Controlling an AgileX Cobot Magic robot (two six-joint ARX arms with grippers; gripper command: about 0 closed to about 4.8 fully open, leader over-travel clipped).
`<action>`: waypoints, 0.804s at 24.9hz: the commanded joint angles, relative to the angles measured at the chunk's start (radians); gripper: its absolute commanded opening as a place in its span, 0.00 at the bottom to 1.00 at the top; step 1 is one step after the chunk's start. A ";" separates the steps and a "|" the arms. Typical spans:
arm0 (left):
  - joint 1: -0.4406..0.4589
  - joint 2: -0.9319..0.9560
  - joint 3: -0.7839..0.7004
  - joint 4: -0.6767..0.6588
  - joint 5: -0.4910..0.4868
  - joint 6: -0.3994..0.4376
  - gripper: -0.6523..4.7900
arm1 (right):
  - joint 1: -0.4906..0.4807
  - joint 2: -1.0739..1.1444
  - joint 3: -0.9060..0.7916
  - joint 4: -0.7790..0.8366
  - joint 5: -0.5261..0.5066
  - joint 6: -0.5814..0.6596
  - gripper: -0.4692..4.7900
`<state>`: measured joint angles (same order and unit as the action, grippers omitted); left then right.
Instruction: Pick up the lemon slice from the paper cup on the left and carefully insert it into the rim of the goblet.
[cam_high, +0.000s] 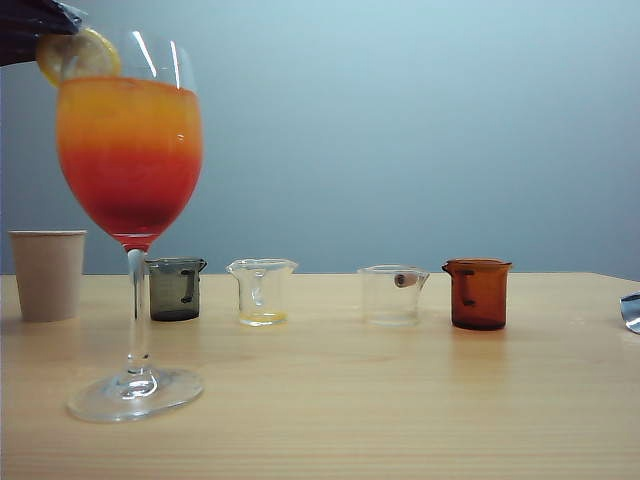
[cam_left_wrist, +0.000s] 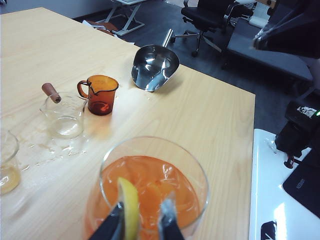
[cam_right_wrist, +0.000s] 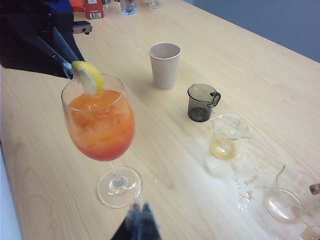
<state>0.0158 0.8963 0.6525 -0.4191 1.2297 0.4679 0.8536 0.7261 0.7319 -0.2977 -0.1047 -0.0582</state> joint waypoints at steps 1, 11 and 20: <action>0.000 -0.002 0.000 0.010 0.003 0.003 0.30 | 0.000 -0.001 0.006 0.009 0.002 -0.002 0.08; 0.000 -0.002 0.000 0.010 -0.022 -0.001 0.42 | 0.000 -0.001 0.006 0.009 0.002 -0.002 0.08; 0.000 -0.002 0.002 0.049 -0.026 -0.029 0.64 | 0.000 -0.001 0.006 0.009 0.002 -0.002 0.08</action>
<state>0.0162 0.8963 0.6529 -0.3946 1.2026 0.4538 0.8536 0.7261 0.7319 -0.2974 -0.1047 -0.0582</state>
